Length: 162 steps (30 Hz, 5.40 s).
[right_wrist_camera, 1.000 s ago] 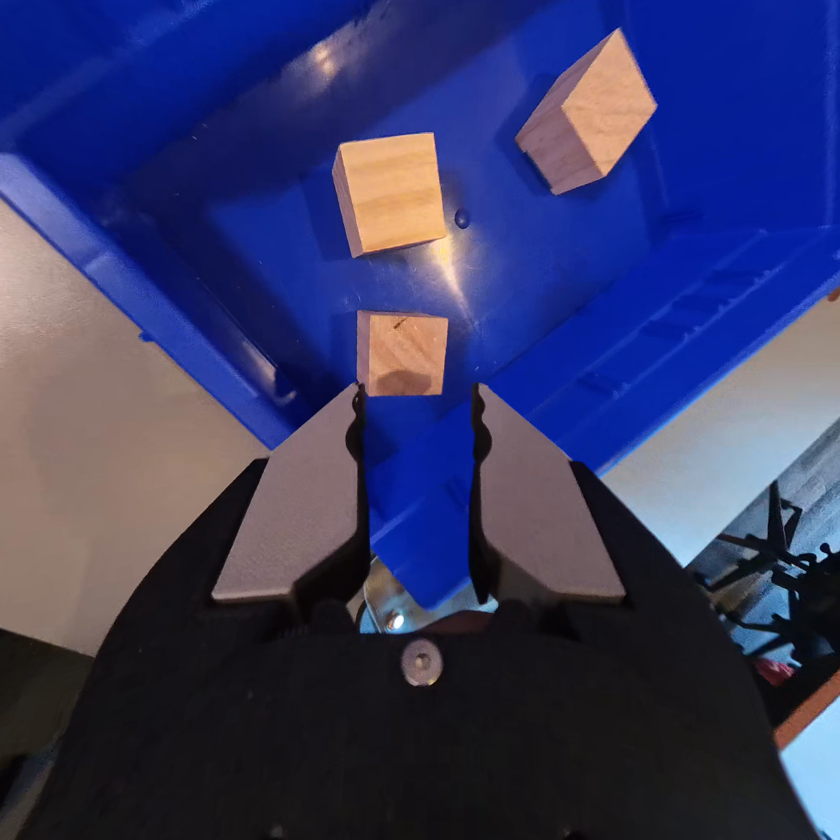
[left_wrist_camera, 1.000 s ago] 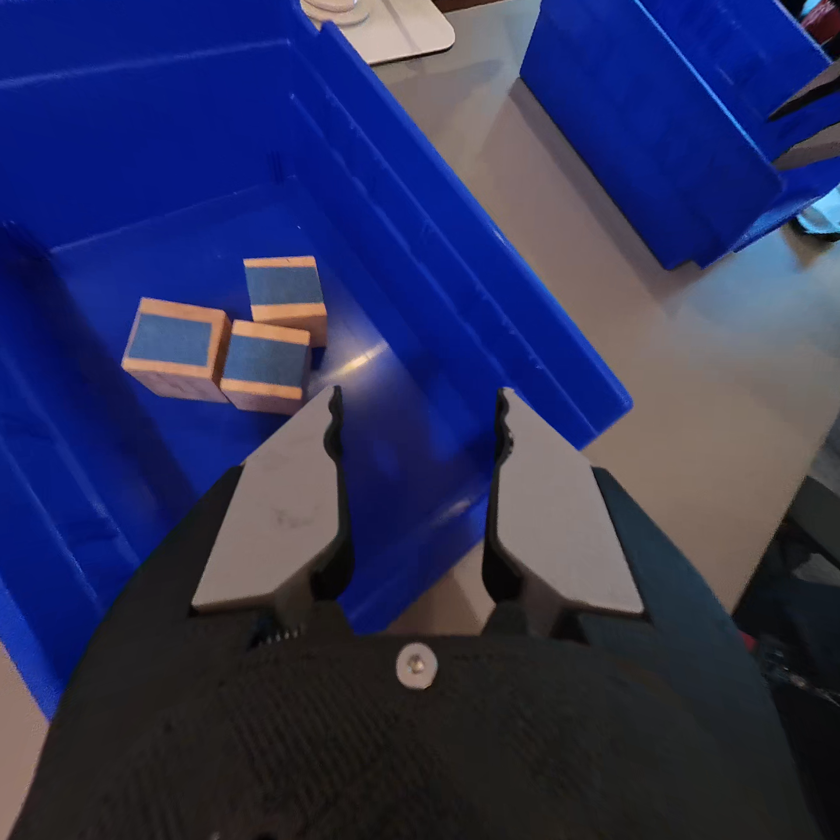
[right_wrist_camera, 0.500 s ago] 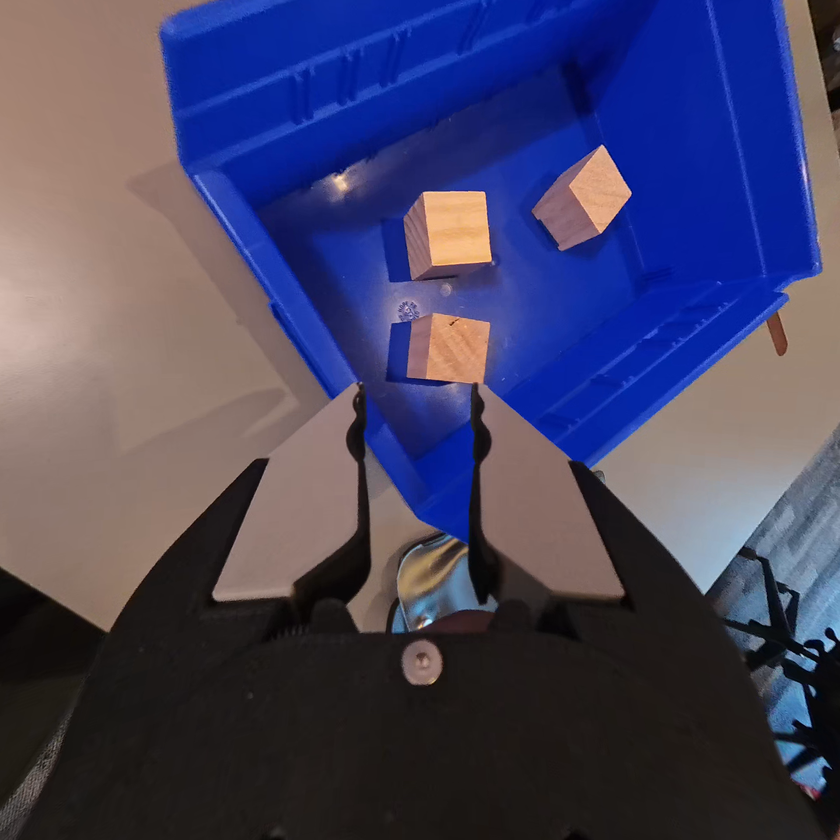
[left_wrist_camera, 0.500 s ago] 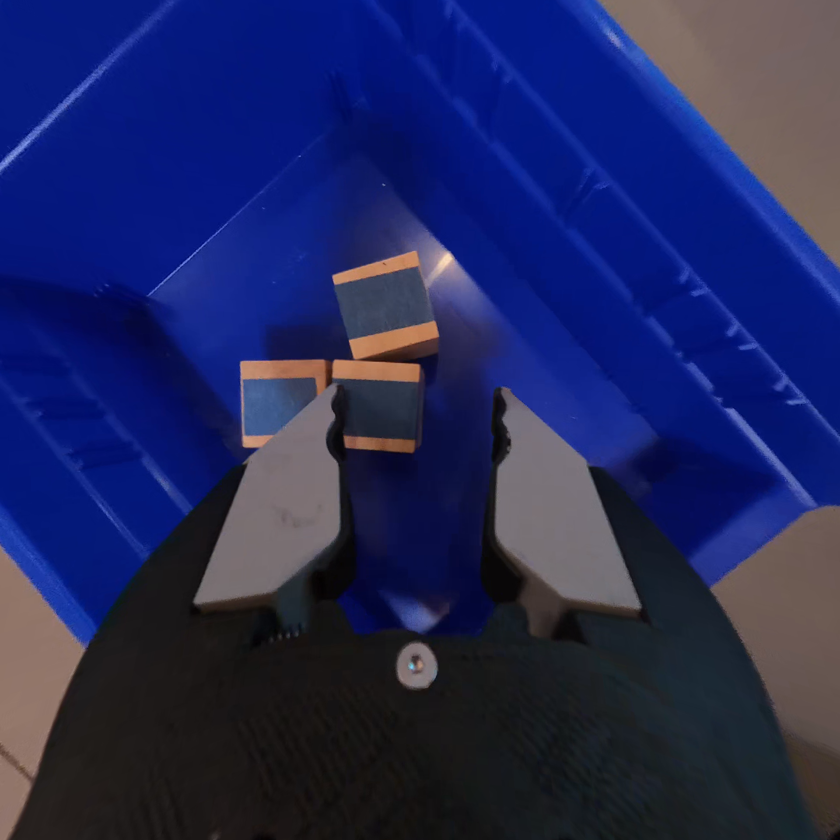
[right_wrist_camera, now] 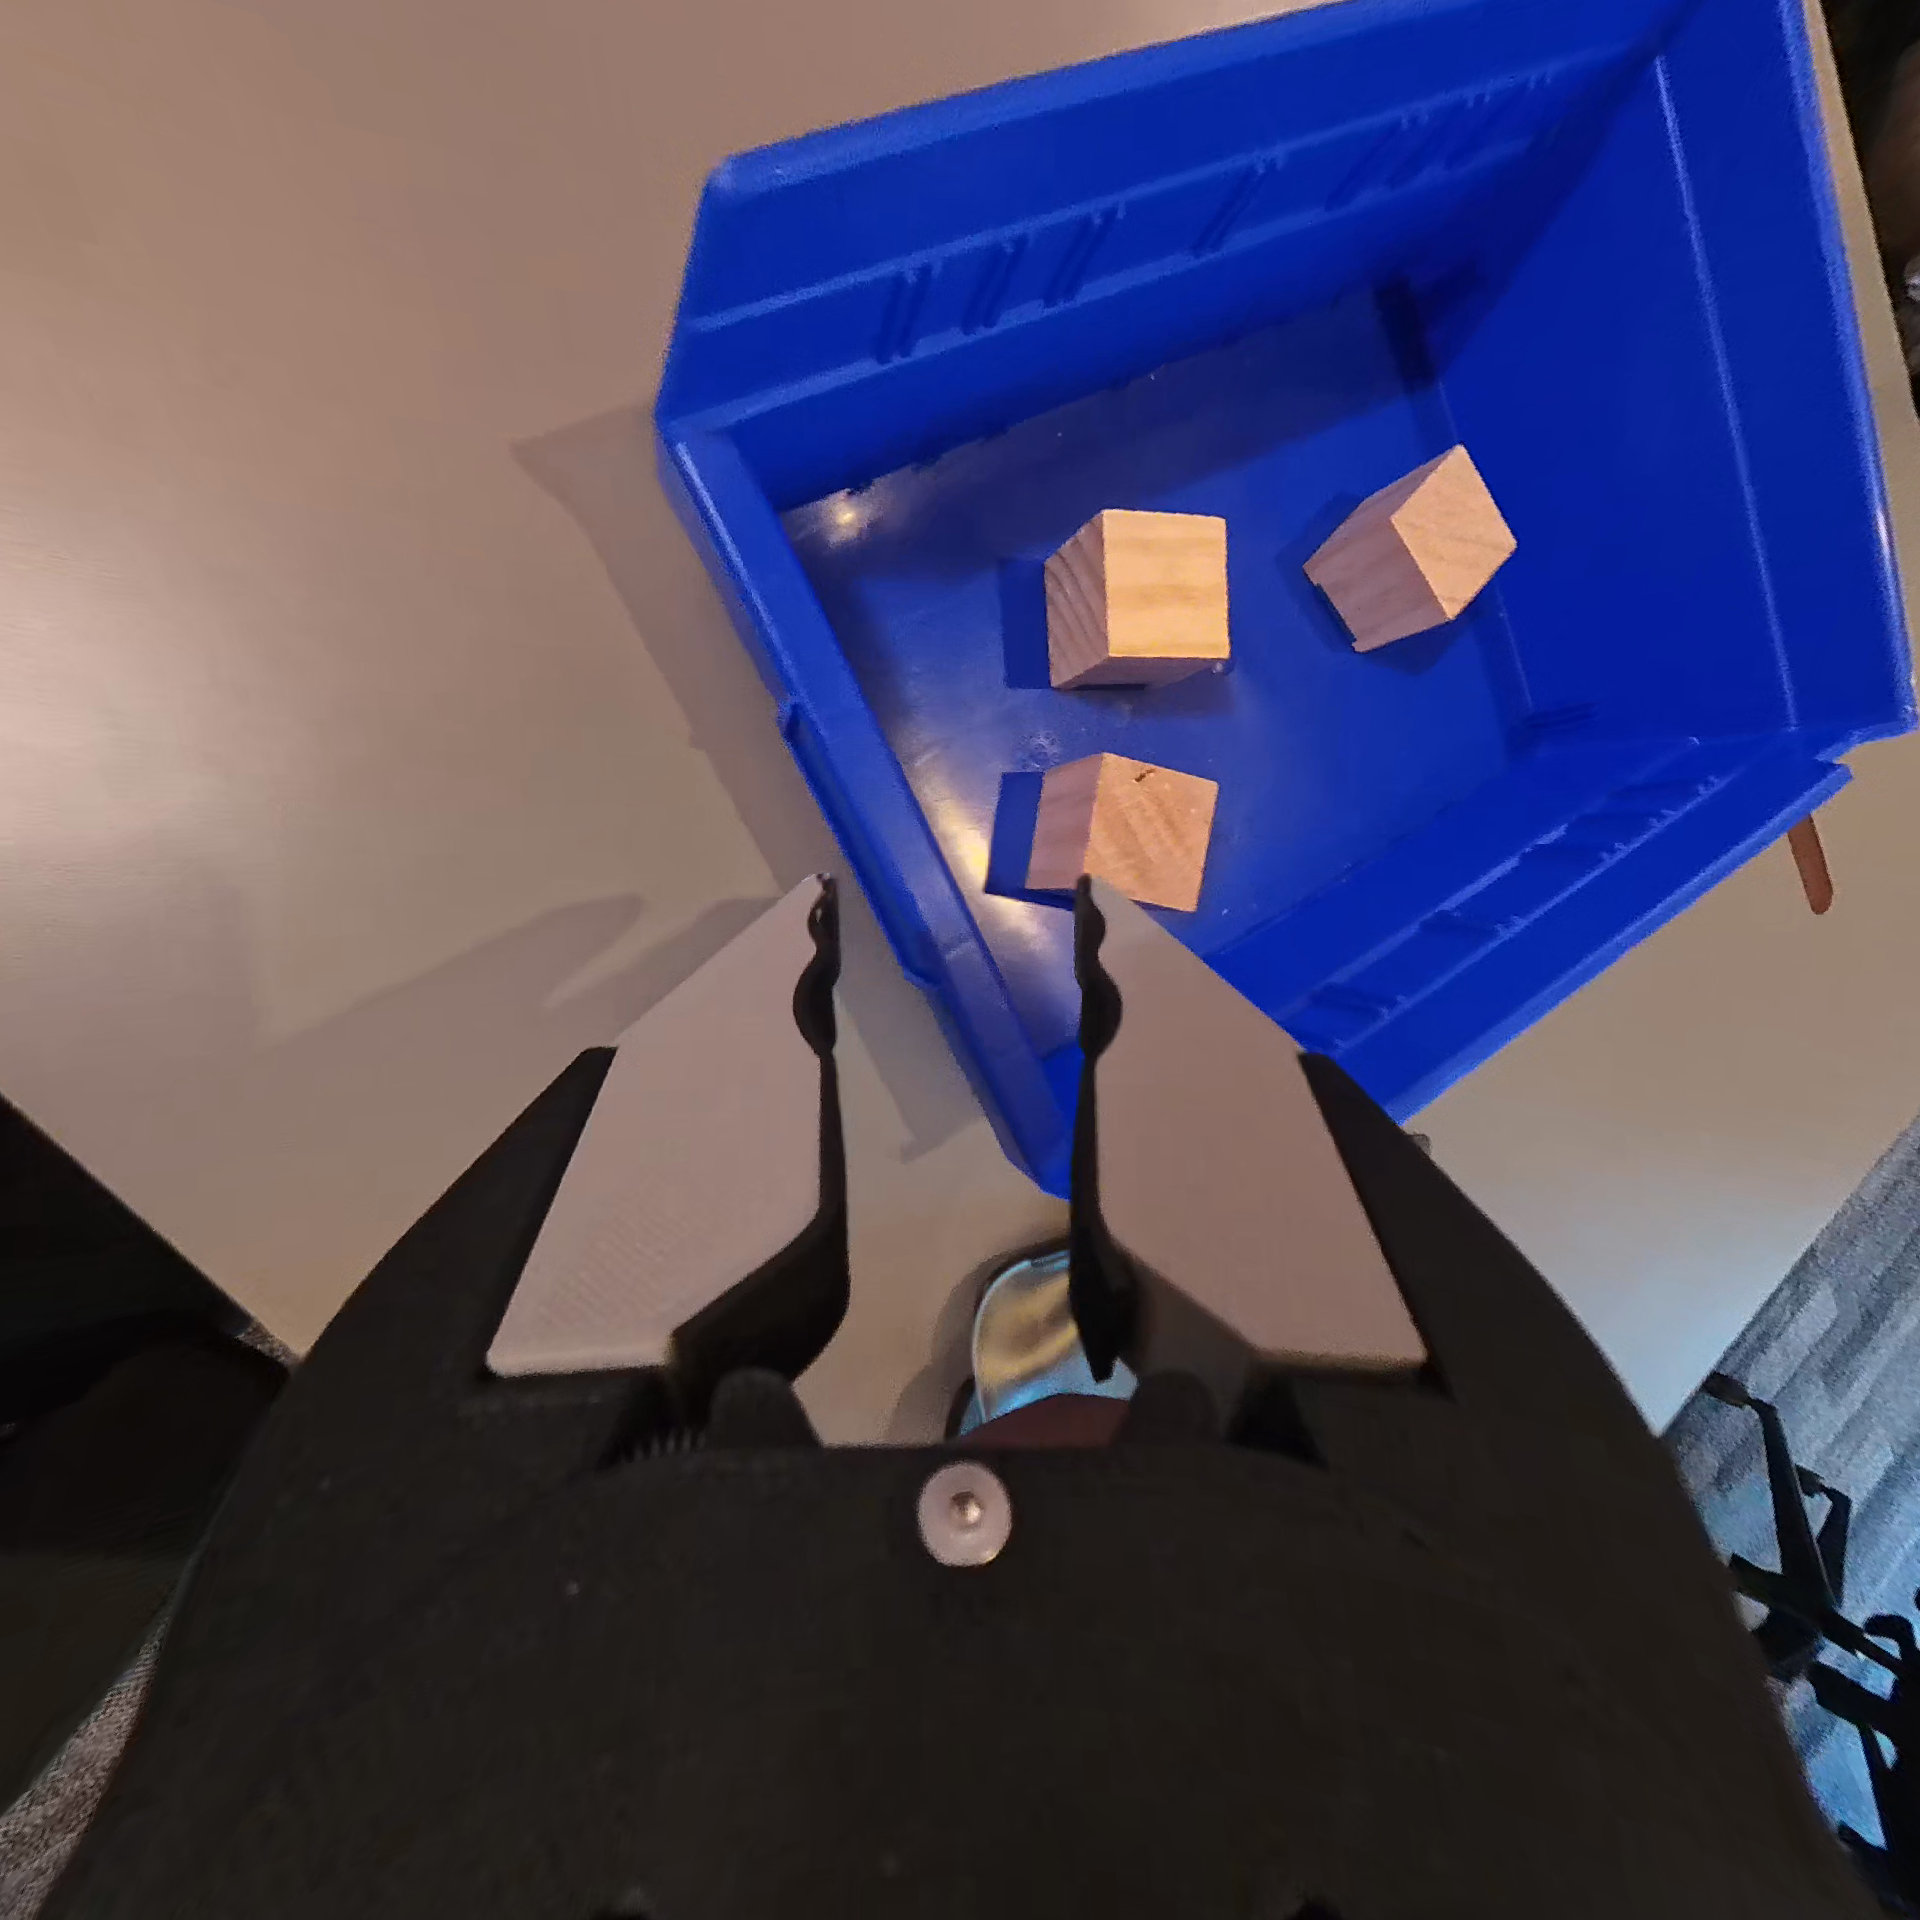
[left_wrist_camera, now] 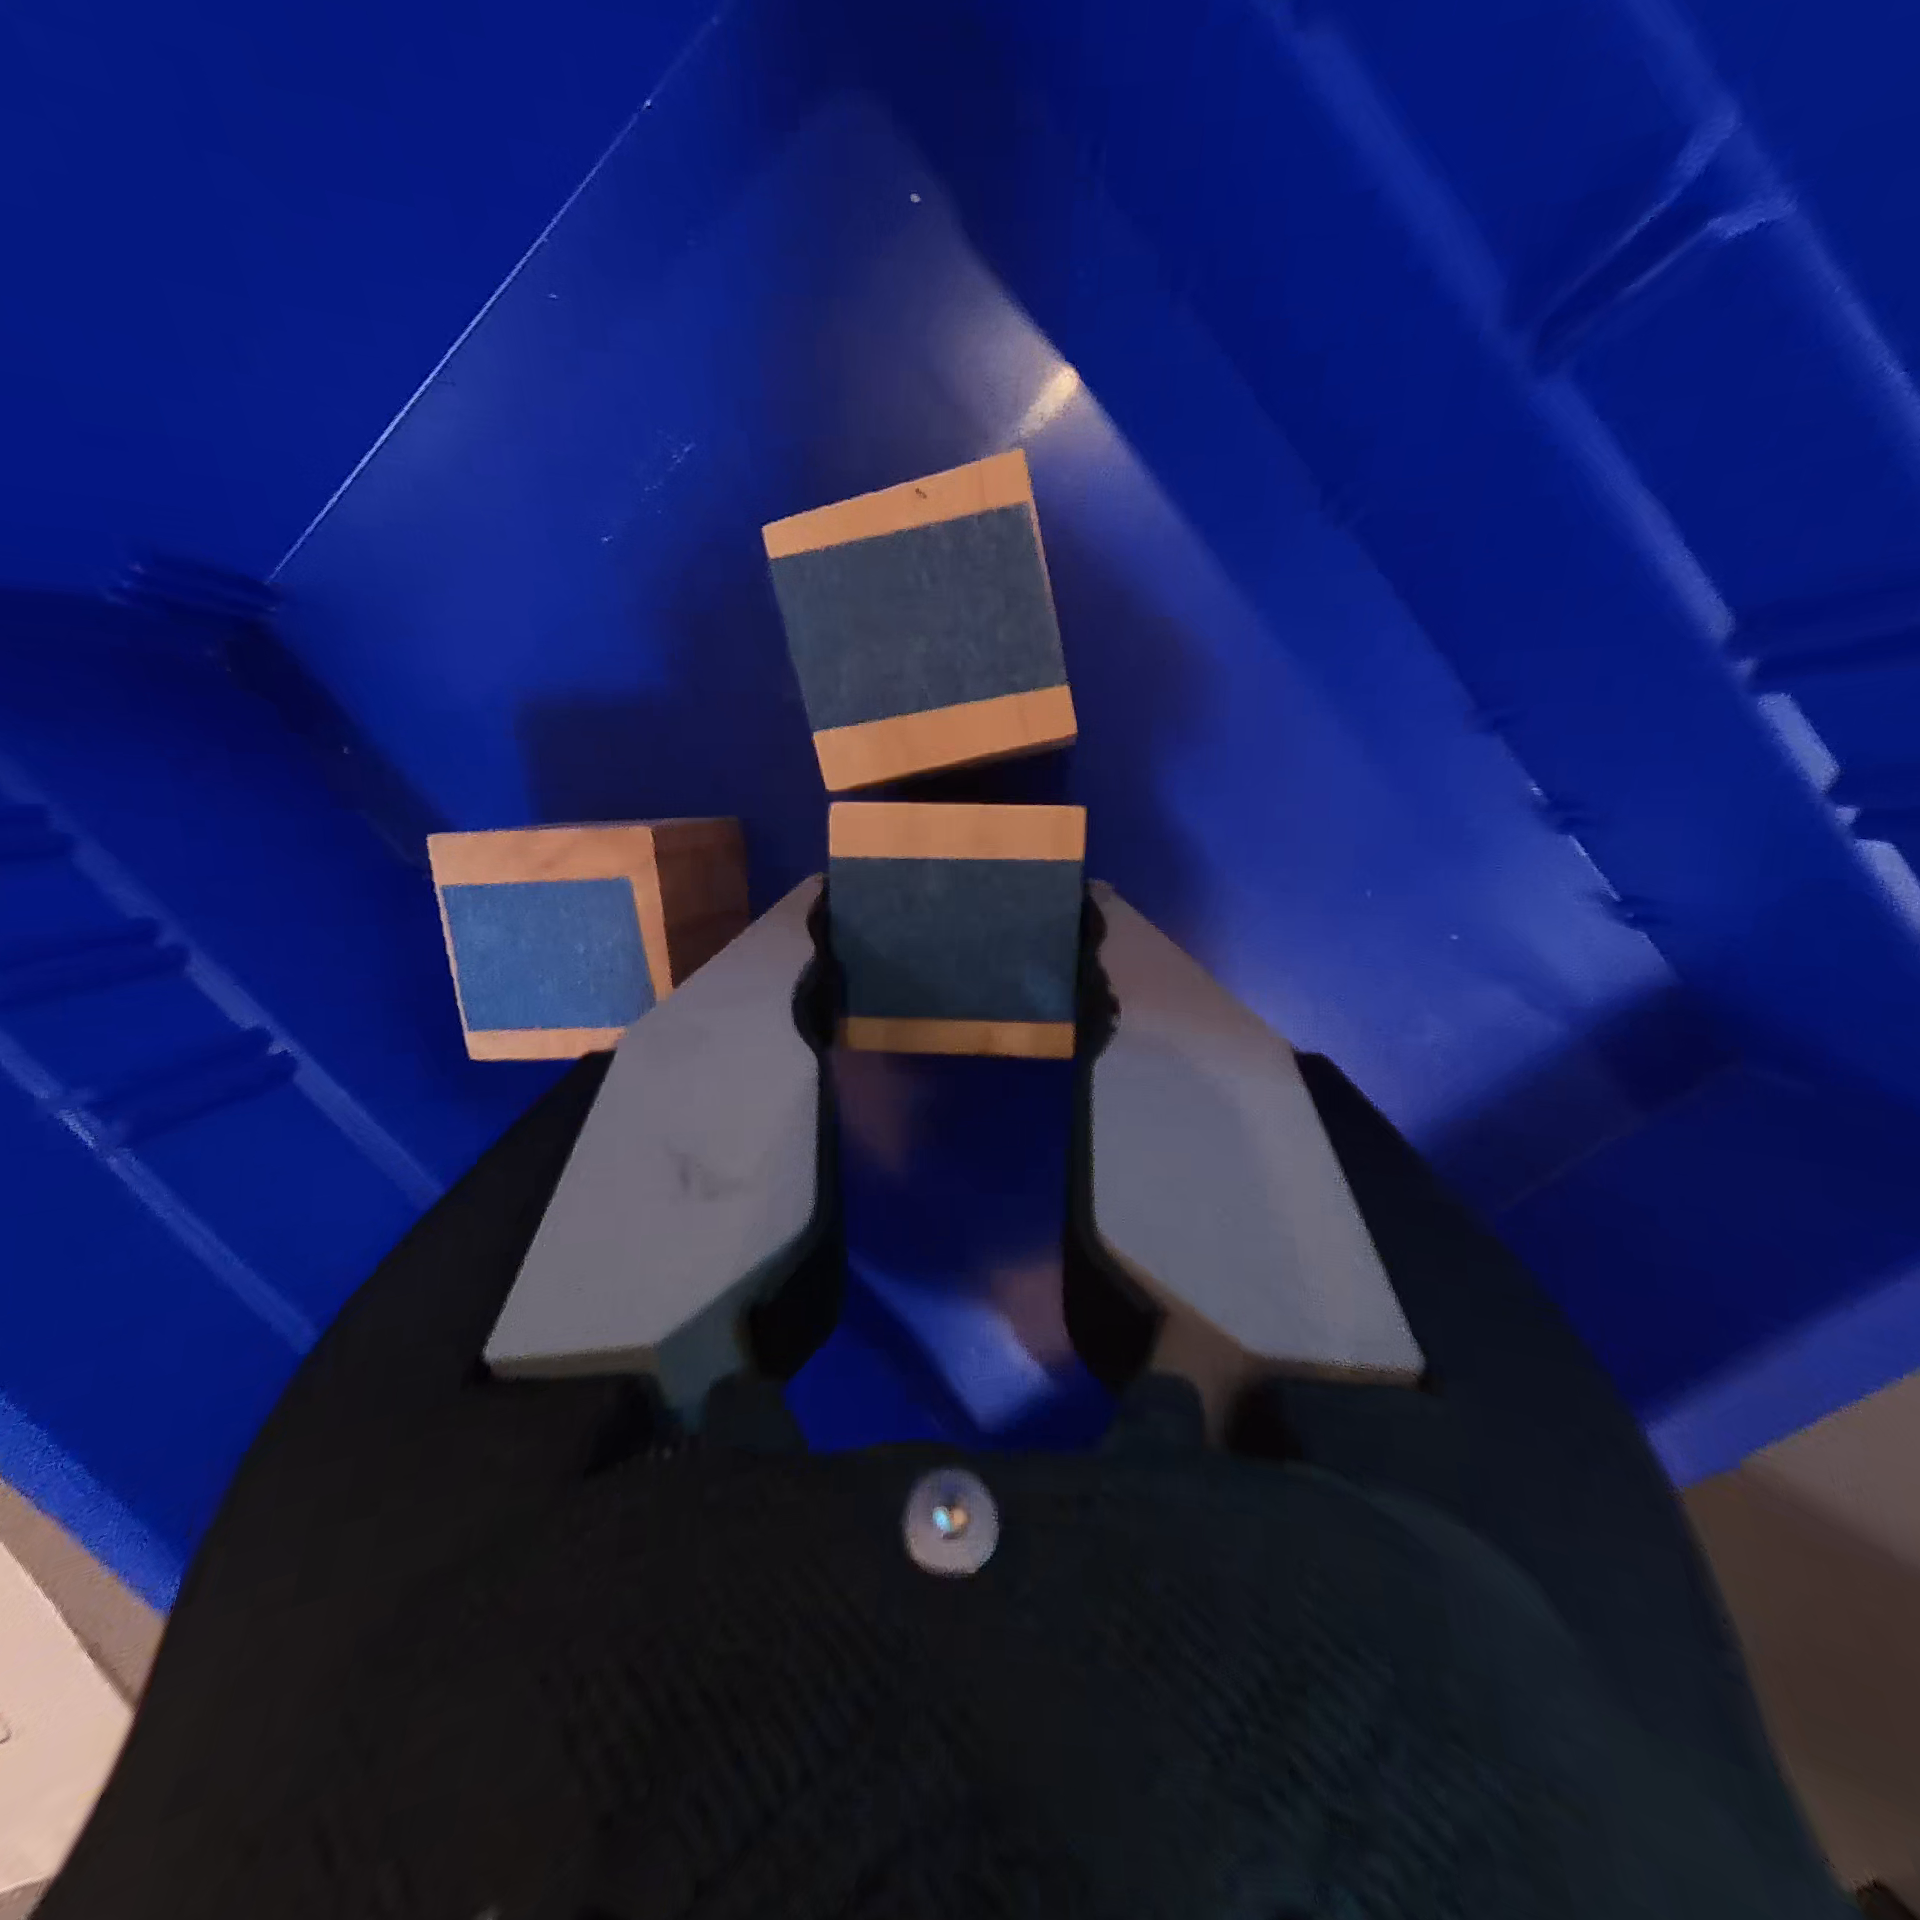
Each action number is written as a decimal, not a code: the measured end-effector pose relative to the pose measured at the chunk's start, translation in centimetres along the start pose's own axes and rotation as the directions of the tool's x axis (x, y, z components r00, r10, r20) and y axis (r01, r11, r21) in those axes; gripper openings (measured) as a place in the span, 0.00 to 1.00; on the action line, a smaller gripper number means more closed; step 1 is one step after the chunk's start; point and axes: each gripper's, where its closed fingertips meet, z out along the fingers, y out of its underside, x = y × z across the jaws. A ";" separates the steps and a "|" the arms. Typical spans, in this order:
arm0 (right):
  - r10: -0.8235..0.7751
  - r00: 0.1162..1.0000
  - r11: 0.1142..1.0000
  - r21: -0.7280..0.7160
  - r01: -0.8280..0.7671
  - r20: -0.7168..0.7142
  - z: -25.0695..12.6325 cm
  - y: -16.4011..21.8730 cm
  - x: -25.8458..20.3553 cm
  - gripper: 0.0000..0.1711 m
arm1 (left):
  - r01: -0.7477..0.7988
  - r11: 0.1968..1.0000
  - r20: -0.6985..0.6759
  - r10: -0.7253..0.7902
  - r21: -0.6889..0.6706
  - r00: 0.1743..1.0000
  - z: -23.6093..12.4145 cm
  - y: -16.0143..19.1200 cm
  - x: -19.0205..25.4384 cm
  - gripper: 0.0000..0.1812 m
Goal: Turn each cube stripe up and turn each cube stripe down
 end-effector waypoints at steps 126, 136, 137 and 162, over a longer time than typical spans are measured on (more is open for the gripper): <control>-0.005 0.993 0.924 0.380 -0.041 0.120 1.4 -10.3 -4.2 0.39 | 0.374 0.910 -0.392 -0.282 0.181 0.876 -7.2 -8.3 2.5 0.25; -0.047 0.992 0.680 0.723 0.118 -0.118 -3.4 -21.8 -9.1 0.48 | 0.459 0.810 -0.883 0.148 0.366 0.445 -18.9 -15.2 25.1 0.24; -0.055 0.992 0.656 0.744 0.125 -0.117 -4.0 -21.9 -9.4 0.39 | 0.439 0.822 -0.887 0.161 0.363 0.433 -18.7 -15.0 26.8 0.24; -0.016 0.999 0.939 -0.343 0.026 0.032 16.2 -5.6 9.3 0.30 | -0.152 0.965 -0.174 0.191 0.214 0.966 -8.2 2.4 11.1 0.33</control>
